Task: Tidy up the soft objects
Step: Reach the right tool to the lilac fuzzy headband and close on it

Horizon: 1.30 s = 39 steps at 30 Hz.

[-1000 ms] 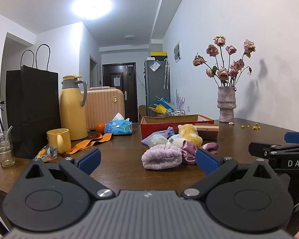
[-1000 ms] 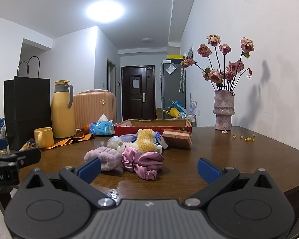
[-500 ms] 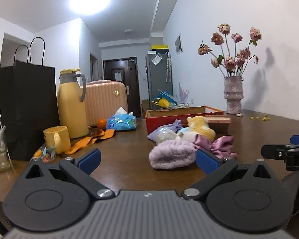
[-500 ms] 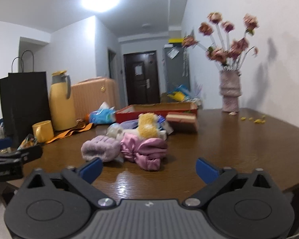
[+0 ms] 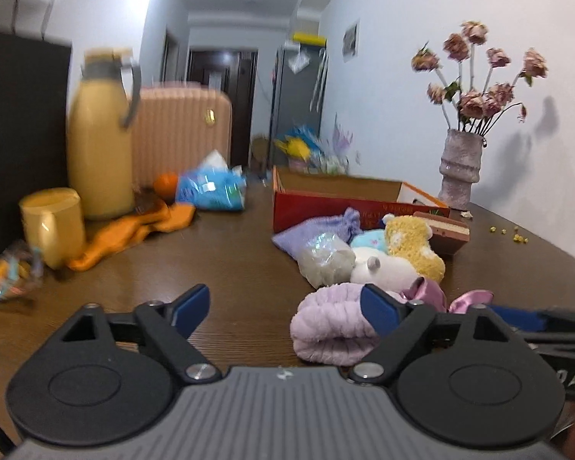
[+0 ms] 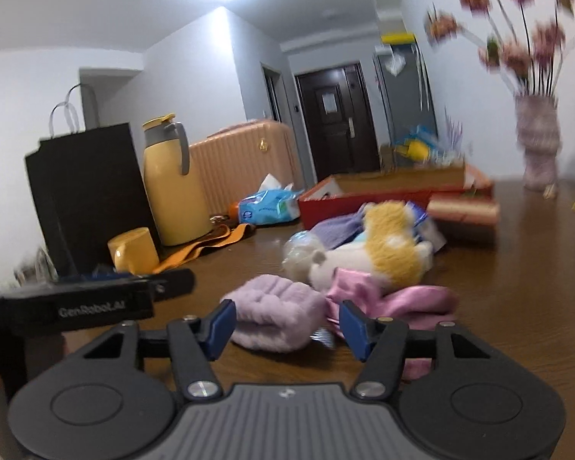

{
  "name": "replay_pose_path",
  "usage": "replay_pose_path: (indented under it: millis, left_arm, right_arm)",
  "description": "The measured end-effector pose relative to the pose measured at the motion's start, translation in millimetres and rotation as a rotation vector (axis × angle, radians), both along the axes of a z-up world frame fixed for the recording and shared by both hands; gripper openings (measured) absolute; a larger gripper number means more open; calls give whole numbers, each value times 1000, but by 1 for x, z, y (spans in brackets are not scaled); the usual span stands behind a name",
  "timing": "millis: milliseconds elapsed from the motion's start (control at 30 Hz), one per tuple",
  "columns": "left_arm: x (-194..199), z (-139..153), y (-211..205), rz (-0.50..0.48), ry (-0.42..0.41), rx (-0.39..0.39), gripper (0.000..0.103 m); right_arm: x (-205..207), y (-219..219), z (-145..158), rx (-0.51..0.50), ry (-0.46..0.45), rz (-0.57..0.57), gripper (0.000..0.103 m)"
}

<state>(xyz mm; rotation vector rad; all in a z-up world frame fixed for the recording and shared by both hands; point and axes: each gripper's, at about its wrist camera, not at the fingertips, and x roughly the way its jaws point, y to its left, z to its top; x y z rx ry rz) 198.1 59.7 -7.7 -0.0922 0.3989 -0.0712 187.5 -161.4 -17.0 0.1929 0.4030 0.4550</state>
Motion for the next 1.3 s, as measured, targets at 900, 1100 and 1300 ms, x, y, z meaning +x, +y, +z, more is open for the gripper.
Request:
replay_pose_path:
  millis: [900, 1100, 1300]
  left_arm:
    - [9, -27, -20, -180, 218, -144, 22]
    - [-18, -21, -32, -194, 198, -166, 7]
    - [-31, 2, -45, -211, 108, -137, 5]
  right_arm:
    - [30, -4, -24, 52, 233, -22, 15]
    - [-1, -25, -17, 67, 207, -37, 14]
    - [-10, -40, -4, 89, 162, -47, 14]
